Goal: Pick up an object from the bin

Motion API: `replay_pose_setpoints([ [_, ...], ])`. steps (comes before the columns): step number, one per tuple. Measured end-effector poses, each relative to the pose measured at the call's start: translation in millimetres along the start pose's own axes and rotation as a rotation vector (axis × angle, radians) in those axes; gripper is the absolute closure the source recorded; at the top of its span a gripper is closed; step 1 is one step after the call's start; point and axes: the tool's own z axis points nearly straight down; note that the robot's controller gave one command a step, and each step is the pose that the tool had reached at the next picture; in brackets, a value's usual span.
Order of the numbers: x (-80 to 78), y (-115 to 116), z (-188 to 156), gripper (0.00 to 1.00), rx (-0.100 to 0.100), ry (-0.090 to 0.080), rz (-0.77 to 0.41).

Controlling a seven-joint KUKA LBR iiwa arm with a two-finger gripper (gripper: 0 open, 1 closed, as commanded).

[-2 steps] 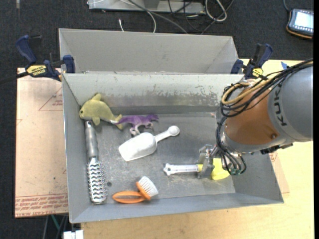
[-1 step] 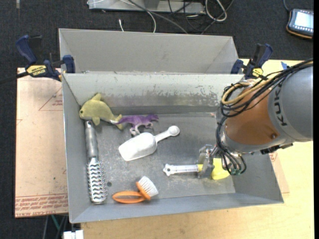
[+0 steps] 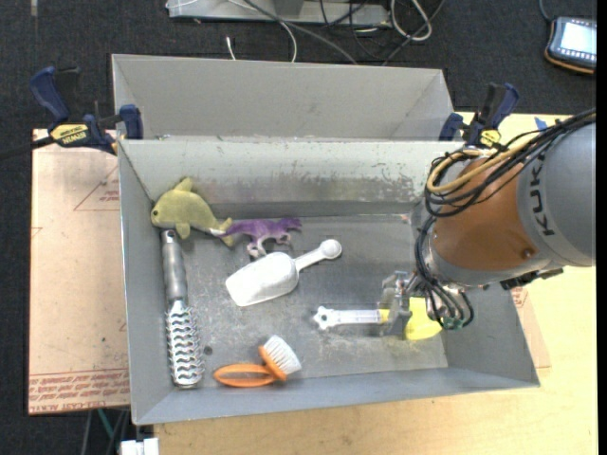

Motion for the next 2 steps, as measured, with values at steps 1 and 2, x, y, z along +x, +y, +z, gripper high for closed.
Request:
replay_pose_setpoints([
  [1,-0.2,0,-25,1.00,-0.001,0.001,-0.001],
  [2,-0.7,0,-41,1.00,-0.001,0.000,0.000],
])
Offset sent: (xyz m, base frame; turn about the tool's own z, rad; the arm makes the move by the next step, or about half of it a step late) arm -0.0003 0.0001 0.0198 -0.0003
